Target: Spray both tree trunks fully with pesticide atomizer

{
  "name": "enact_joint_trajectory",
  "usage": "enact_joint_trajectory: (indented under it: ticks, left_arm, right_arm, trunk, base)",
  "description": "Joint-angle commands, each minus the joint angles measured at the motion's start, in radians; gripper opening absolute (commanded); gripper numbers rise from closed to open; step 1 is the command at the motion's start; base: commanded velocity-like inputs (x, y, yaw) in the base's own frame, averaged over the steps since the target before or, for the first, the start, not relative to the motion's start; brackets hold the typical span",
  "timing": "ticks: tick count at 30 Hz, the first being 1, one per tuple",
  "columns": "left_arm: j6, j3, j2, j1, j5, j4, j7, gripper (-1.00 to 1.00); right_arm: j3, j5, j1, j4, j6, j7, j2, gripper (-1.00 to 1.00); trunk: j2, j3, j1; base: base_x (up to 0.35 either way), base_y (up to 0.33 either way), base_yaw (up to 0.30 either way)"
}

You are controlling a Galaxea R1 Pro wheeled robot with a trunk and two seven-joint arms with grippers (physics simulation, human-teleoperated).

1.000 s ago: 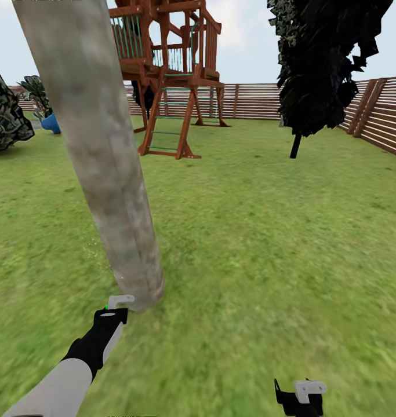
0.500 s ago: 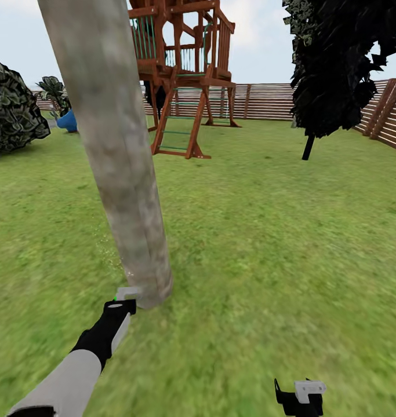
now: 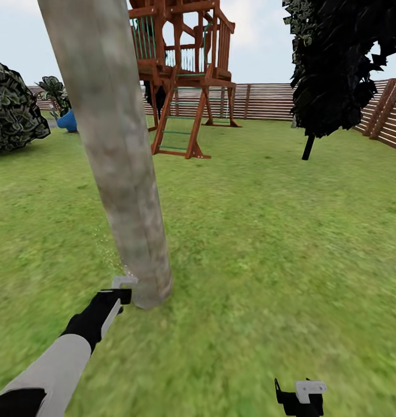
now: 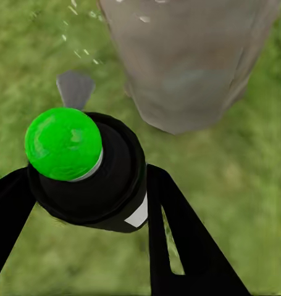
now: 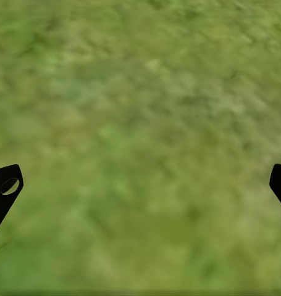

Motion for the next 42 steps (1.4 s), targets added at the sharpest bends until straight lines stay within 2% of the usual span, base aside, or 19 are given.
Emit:
enact_joint_trajectory:
  ticks: [1,2,4,8,12,14,15,17,19,20,22,25,27,30,31,34,37,40,42]
  left_arm:
    - [0.002,-0.013,-0.032,-0.006,-0.006,0.000,-0.001,-1.00]
    - [0.003,-0.027,-0.054,-0.010,-0.007,-0.001,-0.002,-1.00]
    - [0.005,-0.037,-0.063,-0.020,-0.006,-0.002,-0.002,-1.00]
    - [0.007,-0.035,0.006,-0.036,-0.002,-0.001,-0.002,-1.00]
    - [0.006,-0.039,-0.003,-0.039,-0.005,-0.014,-0.002,-1.00]
    - [0.019,-0.040,-0.013,-0.040,-0.003,-0.074,-0.002,-1.00]
    - [0.076,-0.040,-0.015,-0.040,-0.002,-0.138,-0.003,-1.00]
    - [0.154,-0.039,-0.002,-0.040,-0.002,-0.207,-0.006,-1.00]
    - [0.169,-0.036,0.017,-0.041,-0.005,-0.225,-0.006,-1.00]
    - [0.173,-0.036,0.041,-0.040,0.000,-0.230,-0.006,-1.00]
    - [0.175,-0.039,0.030,-0.039,0.001,-0.231,-0.006,-1.00]
    - [0.175,-0.042,-0.030,-0.040,-0.005,-0.233,-0.006,-1.00]
    - [0.178,-0.037,-0.020,-0.054,-0.003,-0.242,-0.006,-1.00]
    - [0.213,-0.034,0.038,-0.079,0.003,-0.254,-0.007,-1.00]
    - [0.218,-0.038,0.039,-0.077,0.001,-0.255,-0.007,-1.00]
    - [0.221,-0.040,0.028,-0.076,0.000,-0.256,-0.006,-1.00]
    - [0.221,-0.045,-0.022,-0.079,-0.003,-0.256,-0.006,-1.00]
    - [0.222,-0.098,-0.040,-0.082,-0.004,-0.267,-0.006,-1.00]
    - [0.222,-0.104,-0.041,-0.082,-0.004,-0.297,-0.006,-1.00]
  right_arm:
    - [0.000,0.000,0.000,0.000,0.000,0.000,0.000,1.00]
    - [0.000,0.000,0.000,0.000,0.000,0.000,0.000,1.00]
    - [0.000,0.000,0.000,0.000,0.000,0.000,0.000,1.00]
    - [0.000,0.000,0.000,0.000,0.001,0.000,0.000,1.00]
    - [0.000,0.000,0.000,0.000,0.001,0.000,0.000,1.00]
    - [0.000,0.000,0.000,0.000,0.001,0.000,0.000,1.00]
    - [0.000,0.000,0.000,0.000,0.001,0.000,0.000,1.00]
    - [0.000,0.000,0.000,0.000,0.001,0.000,0.000,1.00]
    - [-0.001,0.000,0.000,0.000,0.000,0.000,0.000,1.00]
    - [0.000,0.000,0.000,0.000,0.001,0.000,0.000,1.00]
    - [0.000,0.000,0.000,0.000,0.000,0.000,0.000,1.00]
    - [-0.001,0.000,0.000,0.000,0.000,0.000,0.000,1.00]
    - [-0.001,0.000,0.000,0.000,0.000,0.000,0.000,1.00]
    - [-0.001,0.000,0.000,0.000,0.000,0.000,0.000,1.00]
    - [-0.001,0.000,0.000,0.000,0.000,0.000,0.000,1.00]
    - [0.000,0.000,0.000,0.000,0.000,0.000,0.000,1.00]
    - [0.000,0.000,0.000,0.000,0.000,0.000,0.000,1.00]
    - [0.000,0.000,0.000,0.000,0.000,0.000,0.000,1.00]
    - [0.000,0.000,0.000,-0.001,0.001,0.000,0.000,1.00]
  trunk:
    - [0.000,0.000,0.000]
    - [0.000,0.000,0.000]
    - [0.000,0.000,0.000]
    - [0.000,0.000,0.000]
    - [0.000,0.000,0.000]
    - [0.000,0.000,0.000]
    - [0.000,0.000,0.000]
    - [0.000,0.000,0.000]
    - [0.000,0.000,0.000]
    - [0.000,0.000,0.000]
    - [0.000,0.000,0.000]
    - [0.000,0.000,0.000]
    - [0.000,0.000,0.000]
    - [0.000,0.000,0.000]
    - [0.000,0.000,0.000]
    - [0.000,0.000,0.000]
    - [0.000,0.000,0.000]
    - [0.000,0.000,0.000]
    - [0.000,0.000,0.000]
  base:
    - [0.000,0.000,0.000]
    - [0.000,0.000,0.000]
    - [0.000,0.000,0.000]
    - [0.000,0.000,0.000]
    - [-0.194,0.000,0.000]
    - [-0.145,0.000,0.000]
    - [-0.022,0.000,0.000]
    - [-0.006,0.000,0.000]
    - [-0.001,0.000,0.000]
    - [0.000,0.000,0.000]
    - [0.000,0.000,0.000]
    - [0.000,0.000,0.000]
    - [0.000,0.000,0.000]
    - [0.000,0.000,0.000]
    - [0.000,0.000,0.000]
    - [-0.124,0.000,0.000]
    - [-0.333,0.000,0.000]
    - [-0.255,0.000,0.000]
    - [-0.037,0.000,0.000]
